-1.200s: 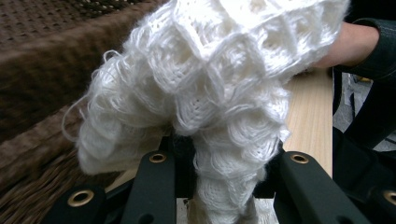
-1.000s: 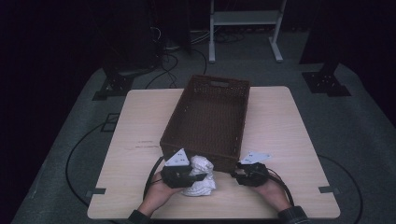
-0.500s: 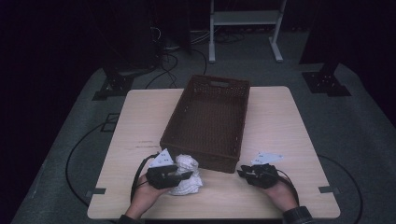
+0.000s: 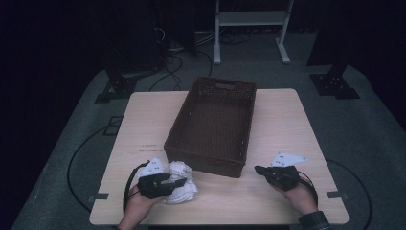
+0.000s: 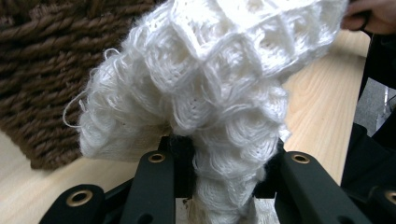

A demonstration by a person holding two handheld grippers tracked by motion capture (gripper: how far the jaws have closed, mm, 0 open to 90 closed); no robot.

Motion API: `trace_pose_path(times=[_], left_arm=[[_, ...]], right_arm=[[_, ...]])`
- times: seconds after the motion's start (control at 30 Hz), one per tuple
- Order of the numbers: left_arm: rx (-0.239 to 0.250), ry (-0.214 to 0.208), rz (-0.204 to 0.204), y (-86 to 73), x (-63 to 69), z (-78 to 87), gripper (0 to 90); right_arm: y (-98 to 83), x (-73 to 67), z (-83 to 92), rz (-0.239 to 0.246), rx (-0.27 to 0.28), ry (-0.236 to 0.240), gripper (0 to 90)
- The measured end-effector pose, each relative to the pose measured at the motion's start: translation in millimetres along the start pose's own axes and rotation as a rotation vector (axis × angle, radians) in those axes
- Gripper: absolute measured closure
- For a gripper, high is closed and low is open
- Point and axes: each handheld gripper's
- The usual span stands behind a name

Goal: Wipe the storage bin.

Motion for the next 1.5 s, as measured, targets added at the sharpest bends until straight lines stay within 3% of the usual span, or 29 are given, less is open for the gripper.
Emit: trace_pose_path(times=[0.33, 0.73, 1.17, 1.5], left_arm=[[-0.007, 0.010, 0.011, -6.1, 0.8, 4.6, 67.7], [-0.006, 0.004, 0.008, -9.3, -1.0, 0.6, 67.4], [-0.022, -0.009, 0.004, -9.6, 0.8, -3.5, 67.2], [-0.032, -0.024, -0.002, -9.6, 2.9, -7.1, 67.3]], right_arm=[[27.5, 8.9, 18.5, 0.016, 0.071, 0.045, 89.6], [52.0, 14.4, 4.5, 0.053, 0.074, 0.092, 89.7], [64.9, -0.9, -14.6, 0.075, 0.073, 0.146, 89.7], [82.0, -25.7, -37.3, 0.125, 0.065, 0.195, 89.7]])
Point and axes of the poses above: each handheld gripper's, and its own axes: z roughly backward along the jaws, y roughly out of its top, x roughly to its right, and after that the axes turned 1 degree about z, right-handed
